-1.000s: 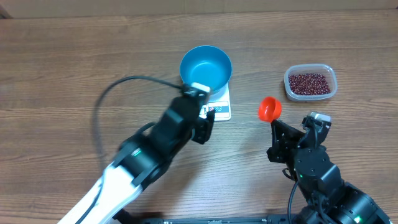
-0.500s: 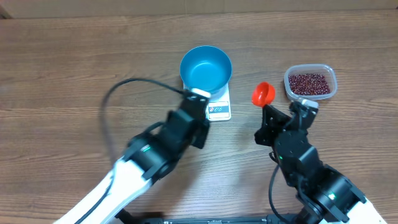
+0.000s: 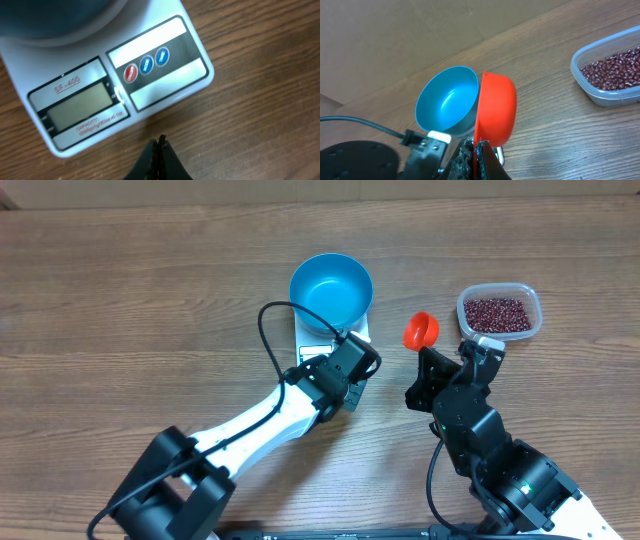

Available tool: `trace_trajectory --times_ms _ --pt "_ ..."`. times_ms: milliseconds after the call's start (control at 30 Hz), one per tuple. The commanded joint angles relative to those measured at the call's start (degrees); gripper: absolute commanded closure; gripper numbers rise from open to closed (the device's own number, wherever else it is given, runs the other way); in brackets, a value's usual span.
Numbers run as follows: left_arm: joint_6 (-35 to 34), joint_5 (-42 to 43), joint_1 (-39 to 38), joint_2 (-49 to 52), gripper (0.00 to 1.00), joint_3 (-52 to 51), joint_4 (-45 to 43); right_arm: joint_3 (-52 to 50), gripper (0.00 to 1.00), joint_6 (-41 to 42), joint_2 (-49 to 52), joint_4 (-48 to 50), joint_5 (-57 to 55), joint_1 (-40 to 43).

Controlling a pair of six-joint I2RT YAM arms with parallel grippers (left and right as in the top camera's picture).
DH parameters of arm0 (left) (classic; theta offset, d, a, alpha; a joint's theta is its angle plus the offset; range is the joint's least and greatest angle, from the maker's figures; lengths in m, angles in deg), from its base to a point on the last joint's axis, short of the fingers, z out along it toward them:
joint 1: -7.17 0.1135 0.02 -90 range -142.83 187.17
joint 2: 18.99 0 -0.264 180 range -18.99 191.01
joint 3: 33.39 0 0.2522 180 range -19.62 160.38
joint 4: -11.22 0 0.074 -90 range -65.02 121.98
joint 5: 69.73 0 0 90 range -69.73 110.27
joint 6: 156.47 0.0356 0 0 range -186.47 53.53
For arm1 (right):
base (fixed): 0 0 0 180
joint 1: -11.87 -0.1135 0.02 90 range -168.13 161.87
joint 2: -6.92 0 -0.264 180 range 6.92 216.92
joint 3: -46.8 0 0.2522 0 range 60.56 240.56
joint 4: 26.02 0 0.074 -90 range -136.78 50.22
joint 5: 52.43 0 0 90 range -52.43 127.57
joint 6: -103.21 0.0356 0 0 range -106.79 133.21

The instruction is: Scoop item into bowl and weigh 150g on scale

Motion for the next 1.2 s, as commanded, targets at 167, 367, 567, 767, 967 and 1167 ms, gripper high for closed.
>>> trace_trajectory --times_ms 167,367,567,767,967,1167 --pt "-0.09 -1.9 2.01 4.42 0.96 0.31 -7.45 1.18 0.96 -0.39 -0.26 0.31 -0.96 0.28" --pt "2.84 -1.99 2.51 6.82 0.96 0.31 -10.05 1.18 0.96 -0.39 -0.26 0.33 -0.96 0.28" --pt "2.82 -2.36 2.99 6.82 0.96 0.31 -11.72 1.18 0.96 -0.39 -0.26 0.35 -0.96 0.28" --pt "2.82 -2.34 3.76 6.86 0.96 0.31 -12.87 1.18 0.96 -0.39 -0.26 0.35 -0.96 0.28" --pt "2.84 -2.38 3.82 7.45 0.96 0.31 -14.49 1.18 0.96 -0.39 -0.26 0.35 -0.96 0.28" --pt "3.26 -2.36 3.89 7.45 0.96 0.31 -14.47 1.18 0.96 -0.39 -0.26 0.35 -0.96 0.28"
